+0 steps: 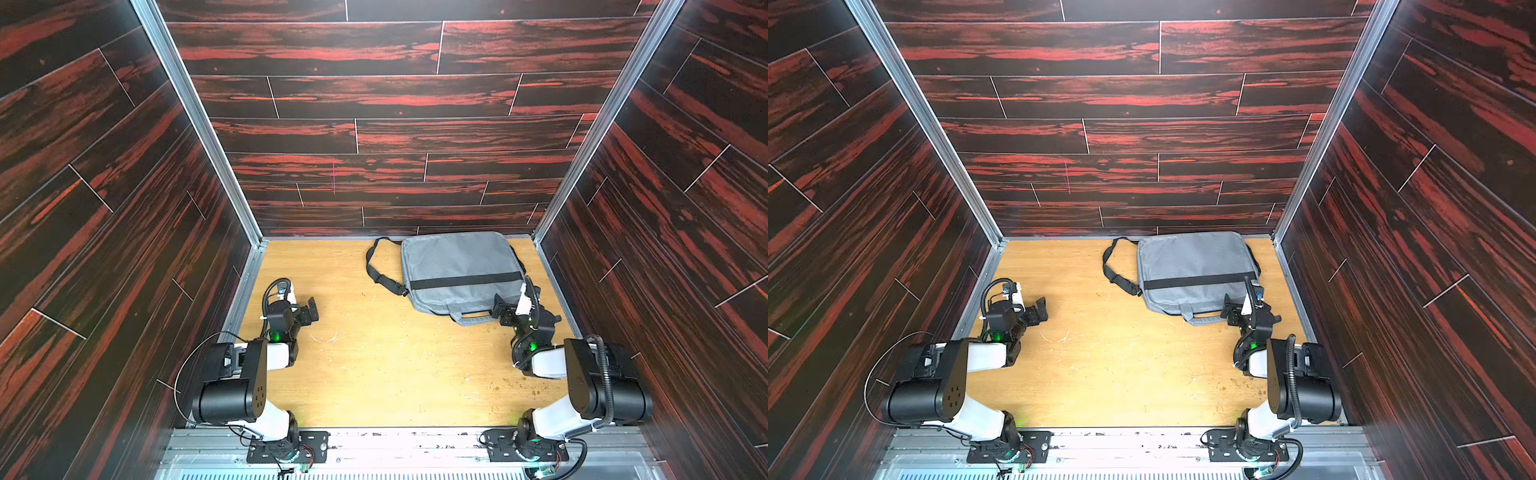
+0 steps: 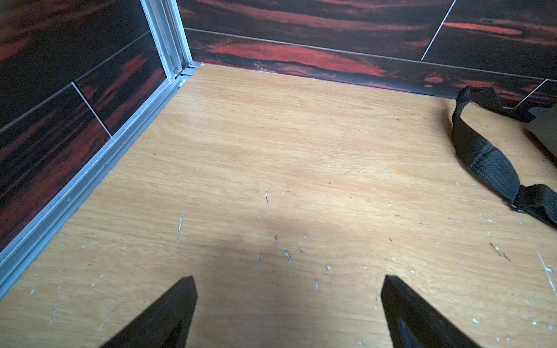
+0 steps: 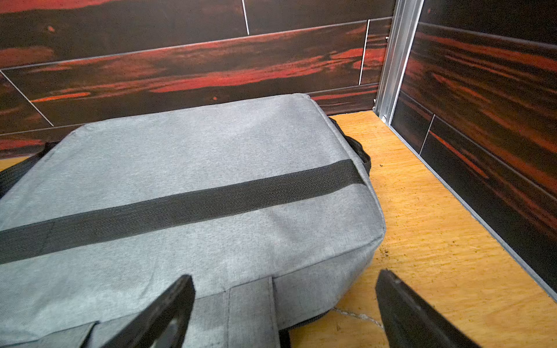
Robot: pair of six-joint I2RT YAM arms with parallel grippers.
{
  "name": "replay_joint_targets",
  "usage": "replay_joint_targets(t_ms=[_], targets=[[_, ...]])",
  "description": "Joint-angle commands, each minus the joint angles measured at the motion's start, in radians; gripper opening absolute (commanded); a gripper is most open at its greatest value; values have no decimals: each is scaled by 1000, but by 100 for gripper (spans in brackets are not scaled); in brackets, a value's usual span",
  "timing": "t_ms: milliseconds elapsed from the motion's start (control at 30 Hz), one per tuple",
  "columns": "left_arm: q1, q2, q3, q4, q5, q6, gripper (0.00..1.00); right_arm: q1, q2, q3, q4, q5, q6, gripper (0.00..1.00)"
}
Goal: Open the zippered laptop bag and take out the laptop
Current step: Move the zippered laptop bag to the center of the board.
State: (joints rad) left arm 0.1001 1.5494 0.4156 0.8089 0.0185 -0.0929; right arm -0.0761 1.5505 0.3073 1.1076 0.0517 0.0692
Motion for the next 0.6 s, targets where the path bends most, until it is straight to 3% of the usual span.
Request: replay_joint_targets(t_ms=[0,567], targets=[[3,-6,6,20,8,10,100,0,13,4,27,-6,-12,97],[1,-6,8,19,8,9,100,-2,13,7,22,-12,-10,97]])
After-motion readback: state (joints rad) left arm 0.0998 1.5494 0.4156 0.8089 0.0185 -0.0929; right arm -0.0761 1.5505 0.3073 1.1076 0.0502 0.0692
